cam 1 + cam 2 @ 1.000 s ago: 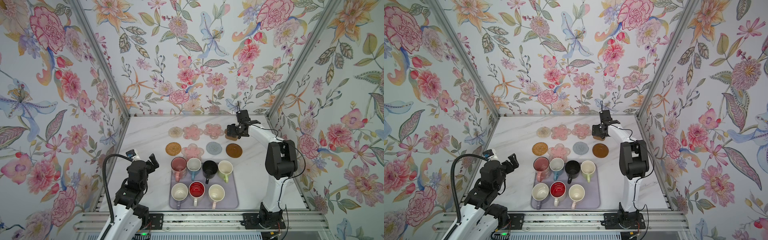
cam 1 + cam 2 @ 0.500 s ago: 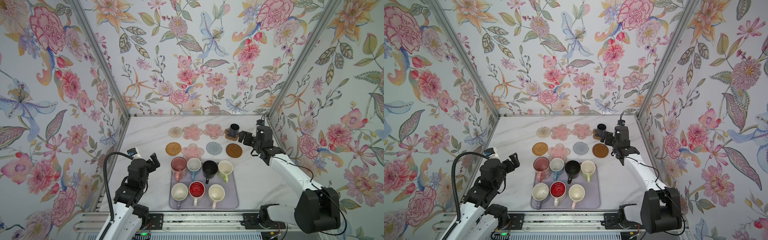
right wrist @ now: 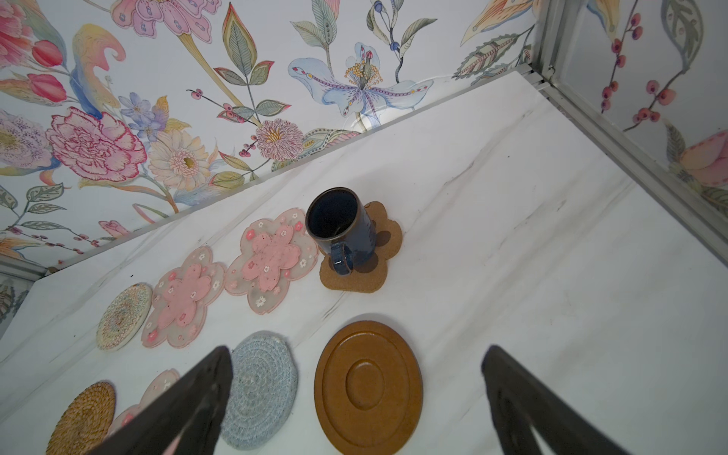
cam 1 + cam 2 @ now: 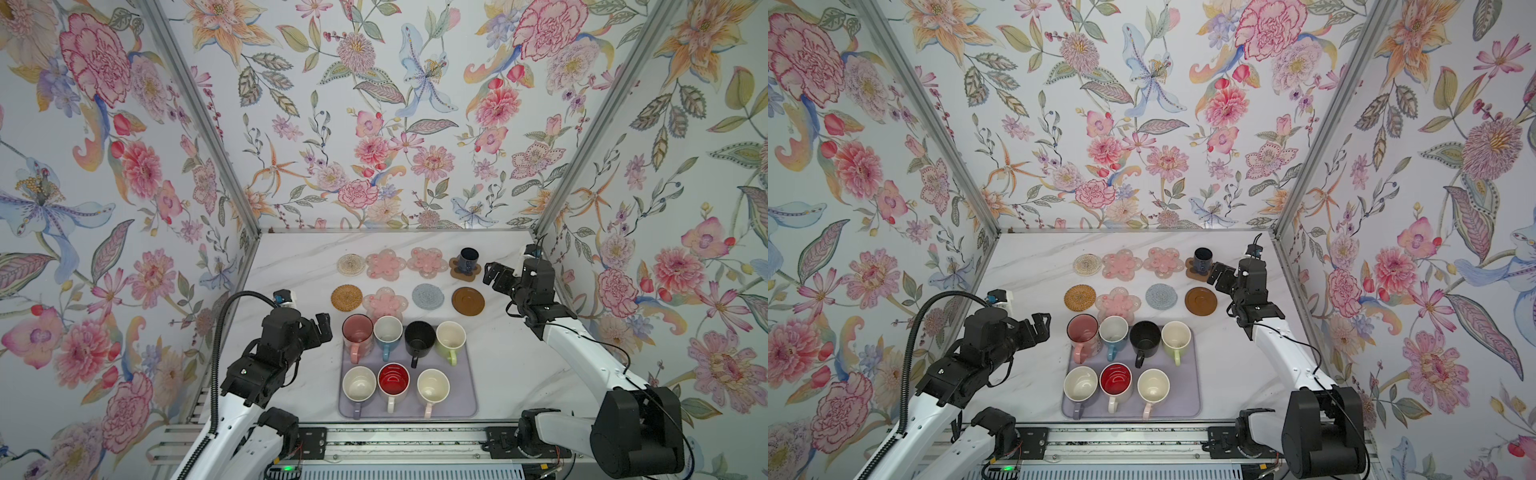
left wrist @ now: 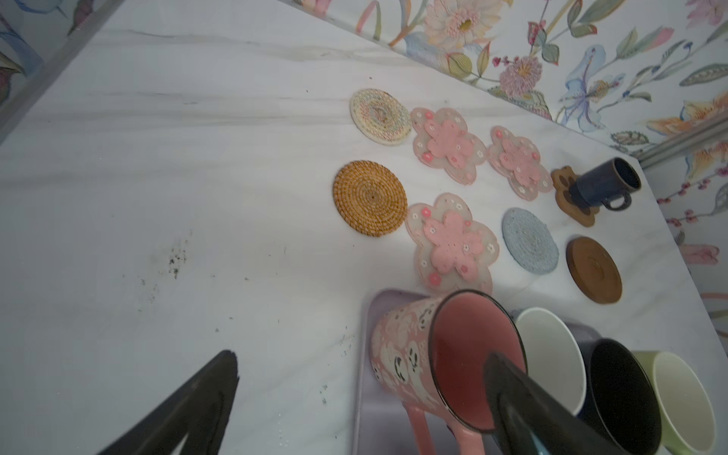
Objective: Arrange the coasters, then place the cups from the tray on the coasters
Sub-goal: 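Raise the right gripper away from the mug while the left gripper moves toward the tray, then lower the left gripper onto the cream mug at the tray's near edge and grasp it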
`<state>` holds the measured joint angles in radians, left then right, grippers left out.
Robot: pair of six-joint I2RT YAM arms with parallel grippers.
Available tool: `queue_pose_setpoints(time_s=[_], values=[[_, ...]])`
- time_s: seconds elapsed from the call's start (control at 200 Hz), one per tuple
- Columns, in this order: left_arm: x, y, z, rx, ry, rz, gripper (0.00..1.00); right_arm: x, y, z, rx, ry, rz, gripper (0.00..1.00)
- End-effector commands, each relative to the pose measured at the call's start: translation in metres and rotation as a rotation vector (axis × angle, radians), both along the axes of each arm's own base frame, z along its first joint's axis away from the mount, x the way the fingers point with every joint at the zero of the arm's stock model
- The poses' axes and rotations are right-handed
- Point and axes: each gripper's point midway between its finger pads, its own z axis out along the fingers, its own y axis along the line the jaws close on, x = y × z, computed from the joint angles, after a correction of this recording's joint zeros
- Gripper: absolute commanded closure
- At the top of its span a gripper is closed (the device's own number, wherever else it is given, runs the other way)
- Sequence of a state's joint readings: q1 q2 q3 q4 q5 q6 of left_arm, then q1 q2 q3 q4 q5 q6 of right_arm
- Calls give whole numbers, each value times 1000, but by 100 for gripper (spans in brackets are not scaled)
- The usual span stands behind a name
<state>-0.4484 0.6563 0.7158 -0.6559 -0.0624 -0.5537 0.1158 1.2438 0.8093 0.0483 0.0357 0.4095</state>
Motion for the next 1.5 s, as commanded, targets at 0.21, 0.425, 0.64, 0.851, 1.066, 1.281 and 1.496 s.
queue_pose_setpoints(time_s=[0.21, 0.425, 0.64, 0.851, 1.066, 1.281, 1.496], values=[[-64, -20, -14, -13, 180, -81, 2, -8, -2, -5, -25, 47, -12, 1], [-88, -34, -26, -12, 253, -154, 3, -14, -3, -12, -24, 68, -18, 1], [-106, -52, -40, -18, 280, -226, 3, -18, -3, -15, -21, 73, -20, 1], [-129, -79, -60, 26, 340, -319, 3, -16, -1, -14, -11, 75, -14, 1], [-152, -93, -79, 57, 392, -382, 3, -13, 5, -18, 4, 85, 0, 1], [-164, -102, -103, 98, 437, -420, 4, -11, 8, -17, 9, 87, 8, 1], [-165, -103, -118, 149, 454, -407, 12, -12, 9, -18, 6, 88, 11, 1]])
